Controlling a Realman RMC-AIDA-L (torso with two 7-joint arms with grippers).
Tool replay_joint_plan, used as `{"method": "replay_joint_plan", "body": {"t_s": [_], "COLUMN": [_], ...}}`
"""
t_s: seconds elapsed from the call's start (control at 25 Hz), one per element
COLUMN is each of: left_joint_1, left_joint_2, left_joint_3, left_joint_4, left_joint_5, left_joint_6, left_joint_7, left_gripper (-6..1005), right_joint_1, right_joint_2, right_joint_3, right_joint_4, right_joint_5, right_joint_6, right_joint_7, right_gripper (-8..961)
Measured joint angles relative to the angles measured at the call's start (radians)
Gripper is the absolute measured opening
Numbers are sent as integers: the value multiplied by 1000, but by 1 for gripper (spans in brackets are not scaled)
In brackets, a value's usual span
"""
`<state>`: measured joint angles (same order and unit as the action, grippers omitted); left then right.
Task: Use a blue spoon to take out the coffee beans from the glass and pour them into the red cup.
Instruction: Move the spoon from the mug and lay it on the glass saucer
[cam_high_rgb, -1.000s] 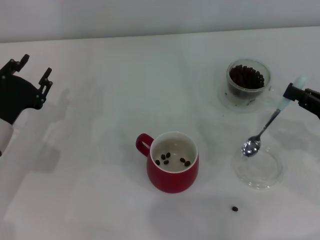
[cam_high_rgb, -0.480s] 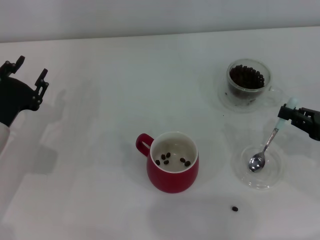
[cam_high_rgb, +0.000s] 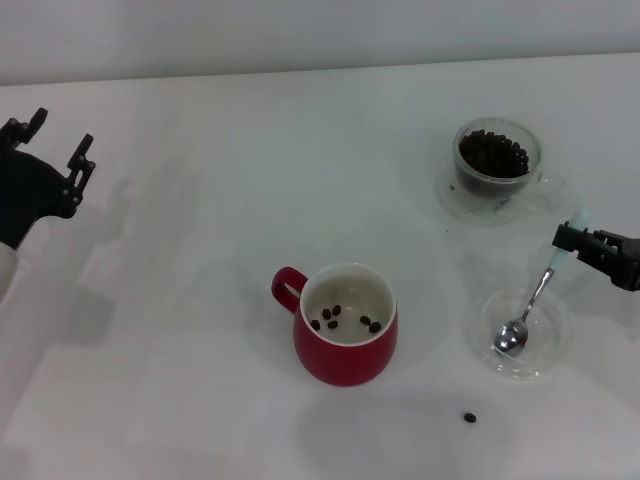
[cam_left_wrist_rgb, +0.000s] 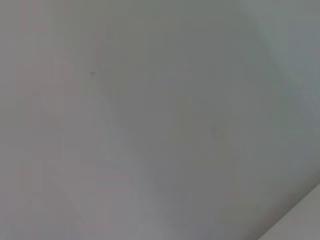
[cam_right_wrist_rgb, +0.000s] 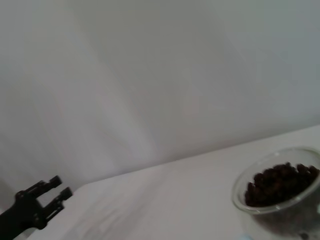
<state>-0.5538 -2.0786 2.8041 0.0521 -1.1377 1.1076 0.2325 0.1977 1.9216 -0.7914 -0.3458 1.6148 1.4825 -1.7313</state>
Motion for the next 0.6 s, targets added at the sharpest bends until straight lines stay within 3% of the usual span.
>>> {"method": "replay_joint_plan", "body": {"t_s": [0.6], "left_joint_1": [4], "left_joint_2": [0], "left_joint_3": [0], "left_joint_4": [-3], "left_joint_5": [5], "left_joint_6": [-4], "left_joint_7": [1], "left_gripper": [514], "right_joint_1": [13], "right_joint_2": [3], "right_joint_3": [1], "right_joint_4": [36], "right_joint_5": [7], "right_joint_6": [-72], "right_joint_7": [97], "right_gripper": [146]}}
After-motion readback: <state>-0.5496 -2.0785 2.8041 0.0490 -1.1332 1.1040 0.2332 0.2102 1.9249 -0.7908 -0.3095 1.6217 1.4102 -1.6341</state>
